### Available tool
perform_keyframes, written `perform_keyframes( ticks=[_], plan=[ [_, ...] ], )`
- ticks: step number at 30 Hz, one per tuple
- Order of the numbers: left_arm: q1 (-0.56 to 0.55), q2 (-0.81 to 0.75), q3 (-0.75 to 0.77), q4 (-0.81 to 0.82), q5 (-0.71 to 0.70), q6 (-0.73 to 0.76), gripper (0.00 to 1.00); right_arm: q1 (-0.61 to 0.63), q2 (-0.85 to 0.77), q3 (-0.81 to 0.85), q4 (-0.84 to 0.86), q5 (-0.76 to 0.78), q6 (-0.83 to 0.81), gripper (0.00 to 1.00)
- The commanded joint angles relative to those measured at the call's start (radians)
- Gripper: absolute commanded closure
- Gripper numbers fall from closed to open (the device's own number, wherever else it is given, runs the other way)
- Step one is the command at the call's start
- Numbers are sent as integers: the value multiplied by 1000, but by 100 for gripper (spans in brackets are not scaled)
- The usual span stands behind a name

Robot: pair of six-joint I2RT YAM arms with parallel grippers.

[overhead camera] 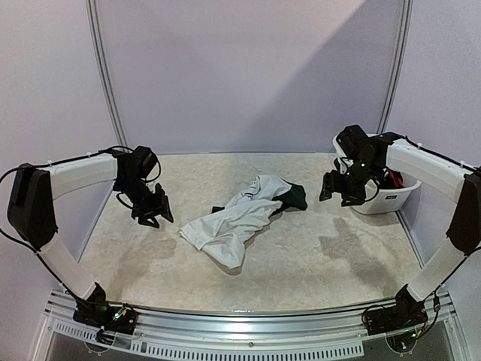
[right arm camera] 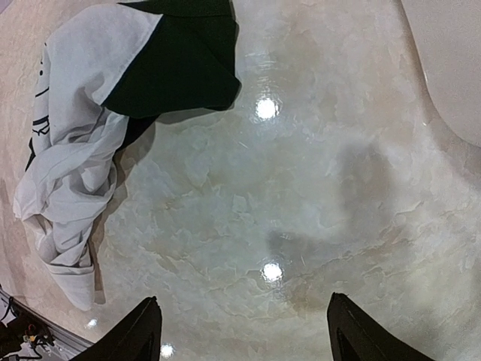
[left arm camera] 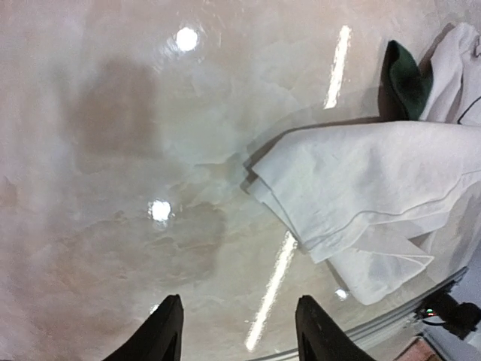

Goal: Fold and stack the mixed laundry pile
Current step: Adjust the crumpled T-shirt at the center of the board.

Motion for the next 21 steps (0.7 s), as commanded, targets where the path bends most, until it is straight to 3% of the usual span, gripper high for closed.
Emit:
perform_keyframes(
  ticks=[1, 10, 21],
  plan=[
    [-67, -38, 55, -106, -195, 103, 47, -4, 27, 23, 37, -32, 0, 23],
    [-376, -46, 23, -69, -346, 201, 49, -3, 15, -15, 40, -49, -4, 24],
    [-466, -48, -130, 103, -264, 165, 57, -3, -84, -151, 14, -70, 19, 24]
  ],
)
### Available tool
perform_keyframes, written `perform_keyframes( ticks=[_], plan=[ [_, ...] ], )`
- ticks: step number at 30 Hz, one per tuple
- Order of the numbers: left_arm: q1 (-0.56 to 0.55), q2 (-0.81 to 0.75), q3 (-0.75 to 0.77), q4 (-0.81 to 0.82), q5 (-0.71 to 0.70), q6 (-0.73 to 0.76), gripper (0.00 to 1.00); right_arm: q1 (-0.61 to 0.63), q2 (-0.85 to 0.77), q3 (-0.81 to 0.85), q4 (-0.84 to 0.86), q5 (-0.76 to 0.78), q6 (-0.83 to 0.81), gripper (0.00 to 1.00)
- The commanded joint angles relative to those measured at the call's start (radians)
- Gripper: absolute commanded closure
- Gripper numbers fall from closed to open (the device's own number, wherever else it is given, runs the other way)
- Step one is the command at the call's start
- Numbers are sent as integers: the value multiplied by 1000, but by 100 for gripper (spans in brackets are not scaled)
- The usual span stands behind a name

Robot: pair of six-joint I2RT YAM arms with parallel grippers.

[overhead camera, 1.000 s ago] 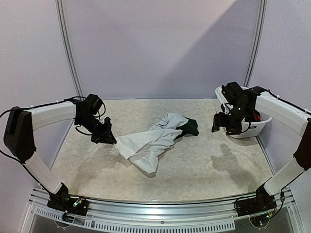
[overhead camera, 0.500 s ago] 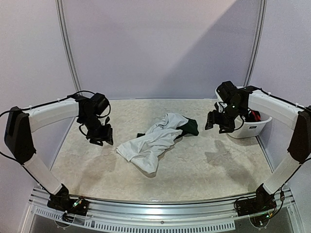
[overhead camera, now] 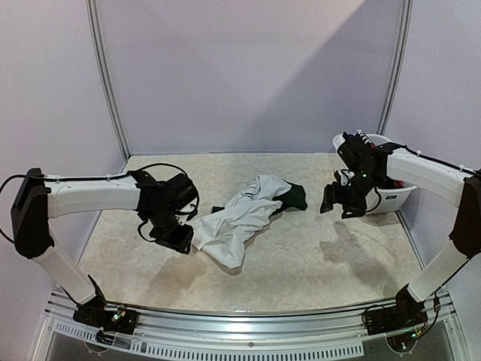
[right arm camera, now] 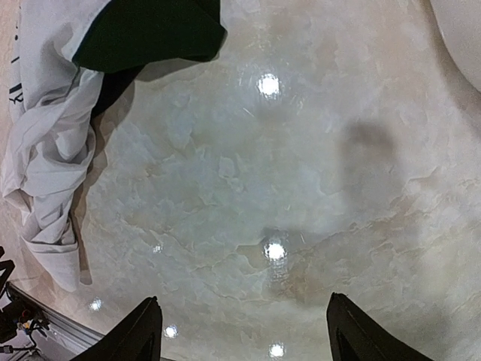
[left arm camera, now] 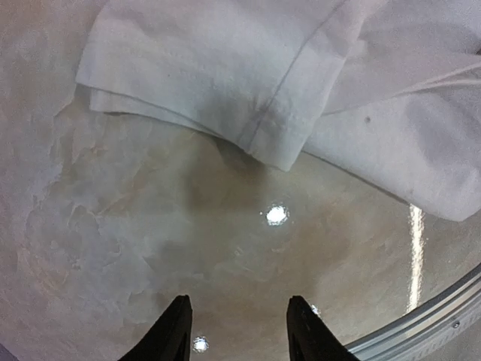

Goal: Fold and stack the mixed laundry pile
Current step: Adjust the crumpled T-shirt at the center of the board.

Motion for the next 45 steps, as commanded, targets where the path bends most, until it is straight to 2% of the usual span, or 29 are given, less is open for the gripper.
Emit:
perform_keyframes(
  ticks=[1, 20, 32, 45],
  plan=[
    [-26, 0, -32, 88, 30, 7, 58, -2, -61, -44, -21, -16, 18, 24],
    [-27, 148, 46, 104, 64, 107, 70, -3, -199, -142, -55, 12, 74, 24],
    [-12, 207, 149, 42, -12, 116, 70, -2, -206, -120, -72, 15, 78, 24],
    [21, 281, 191, 37, -27, 125, 71, -3, -191, -101, -76, 5, 78, 24]
  ],
)
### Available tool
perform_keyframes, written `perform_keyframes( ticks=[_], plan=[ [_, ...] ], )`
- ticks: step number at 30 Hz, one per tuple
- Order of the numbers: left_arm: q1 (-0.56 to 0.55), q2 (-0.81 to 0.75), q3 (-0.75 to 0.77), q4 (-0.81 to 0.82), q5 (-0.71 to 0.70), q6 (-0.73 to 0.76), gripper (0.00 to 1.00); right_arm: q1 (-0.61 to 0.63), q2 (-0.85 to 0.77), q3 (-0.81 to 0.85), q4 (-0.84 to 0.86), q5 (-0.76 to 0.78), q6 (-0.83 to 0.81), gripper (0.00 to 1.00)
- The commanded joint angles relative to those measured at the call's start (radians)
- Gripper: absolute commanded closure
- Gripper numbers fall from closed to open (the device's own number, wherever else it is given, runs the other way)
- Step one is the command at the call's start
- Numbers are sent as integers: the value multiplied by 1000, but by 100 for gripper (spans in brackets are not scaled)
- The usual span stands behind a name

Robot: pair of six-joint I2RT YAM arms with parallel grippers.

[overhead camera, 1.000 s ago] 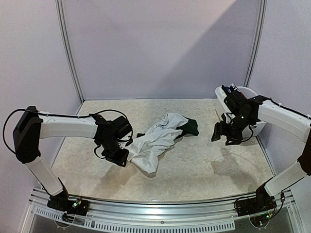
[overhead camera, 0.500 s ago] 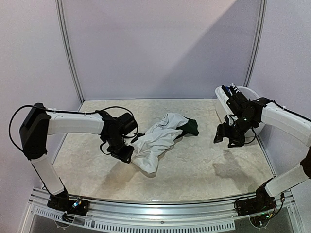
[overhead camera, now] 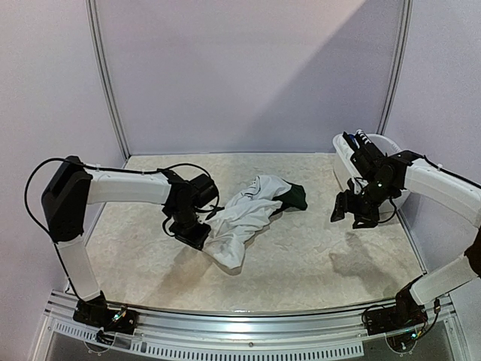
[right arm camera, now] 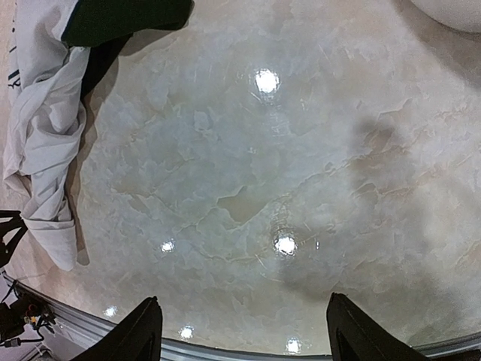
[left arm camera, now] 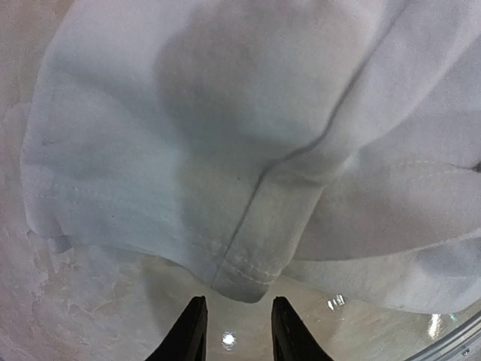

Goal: Fold and stack the mixed laundry pile
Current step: Adjust the crumpled T-shirt at the center of the board.

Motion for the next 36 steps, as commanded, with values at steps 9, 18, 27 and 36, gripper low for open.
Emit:
perform_keyframes(
  ticks=[9, 18, 27, 36],
  plan=[
    [41, 35, 41, -8, -12, 25, 71, -3, 9, 37, -16, -5, 2, 24],
    [62, 82, 44, 26, 13, 70, 70, -1, 22, 44, -16, -8, 2, 24],
    [69, 129, 25, 74, 70, 86, 72, -1, 30, 55, -25, -1, 3, 24],
    [69, 100, 18, 73, 60, 77, 100, 0, 52, 74, -22, 0, 4, 24]
  ],
)
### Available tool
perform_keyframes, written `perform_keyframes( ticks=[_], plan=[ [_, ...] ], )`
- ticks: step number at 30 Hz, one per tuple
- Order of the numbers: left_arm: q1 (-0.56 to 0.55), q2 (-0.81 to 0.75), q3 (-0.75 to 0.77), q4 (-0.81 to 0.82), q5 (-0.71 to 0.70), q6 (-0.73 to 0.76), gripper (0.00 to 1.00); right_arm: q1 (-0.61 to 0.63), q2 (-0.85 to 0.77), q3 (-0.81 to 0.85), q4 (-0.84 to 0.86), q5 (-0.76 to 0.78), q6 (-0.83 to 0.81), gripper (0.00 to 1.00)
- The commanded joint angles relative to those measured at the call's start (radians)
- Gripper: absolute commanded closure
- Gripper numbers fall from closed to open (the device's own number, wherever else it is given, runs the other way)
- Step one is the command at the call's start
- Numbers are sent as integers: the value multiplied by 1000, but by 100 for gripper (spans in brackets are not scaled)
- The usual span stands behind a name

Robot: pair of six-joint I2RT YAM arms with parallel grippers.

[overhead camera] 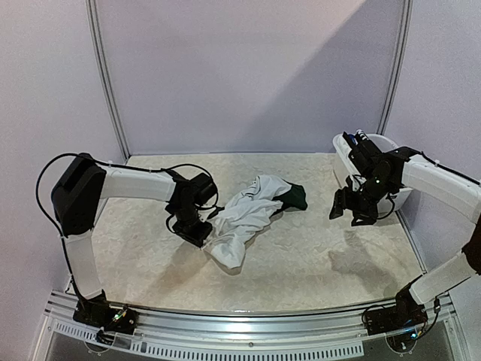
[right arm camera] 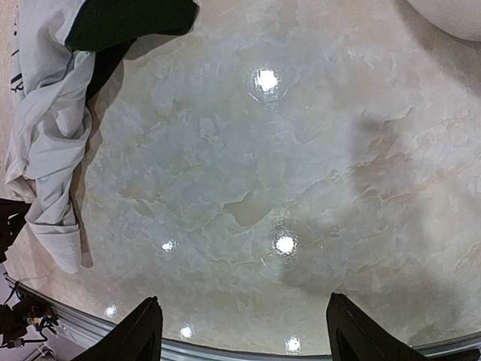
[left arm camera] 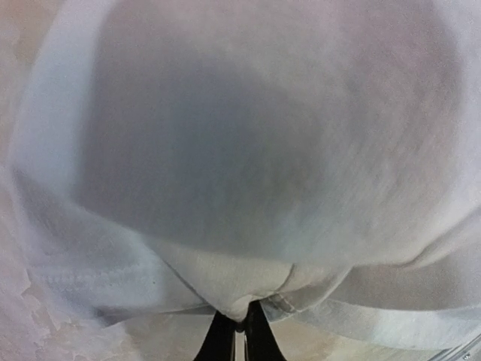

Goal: Fold and stack the mixed laundry pile
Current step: Adjust the crumpled T-shirt at the center of the board.

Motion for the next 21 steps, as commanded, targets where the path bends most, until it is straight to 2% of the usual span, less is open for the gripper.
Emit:
perform_keyframes(
  ticks=[1, 13, 21],
  plan=[
    [8, -7, -12, 5, -13, -5, 100, 0, 23, 36, -3, 0, 4, 24],
    [23, -238, 22, -123, -33, -92, 100, 2, 70, 58, 72, -30, -4, 24],
    [120, -431, 24, -220, -42, -224, 100, 18, 175, 123, 199, -90, 3, 24]
  ],
)
